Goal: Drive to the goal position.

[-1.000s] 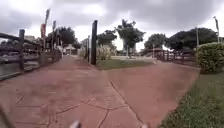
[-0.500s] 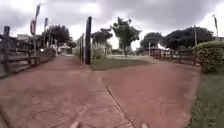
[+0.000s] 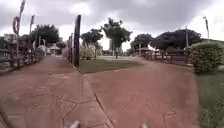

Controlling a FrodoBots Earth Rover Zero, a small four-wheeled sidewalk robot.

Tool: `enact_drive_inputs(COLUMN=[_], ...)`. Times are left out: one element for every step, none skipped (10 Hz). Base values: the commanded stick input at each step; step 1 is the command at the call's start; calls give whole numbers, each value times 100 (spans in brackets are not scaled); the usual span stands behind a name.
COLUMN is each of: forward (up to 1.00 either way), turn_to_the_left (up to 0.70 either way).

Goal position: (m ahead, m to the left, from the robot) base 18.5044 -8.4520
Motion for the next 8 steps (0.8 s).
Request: enact_drive_inputs(forward=[70, 70, 70, 70, 70, 70, 70, 70], turn_to_the_left=[0, 0, -2, -4, -35, -35, -35, -35])
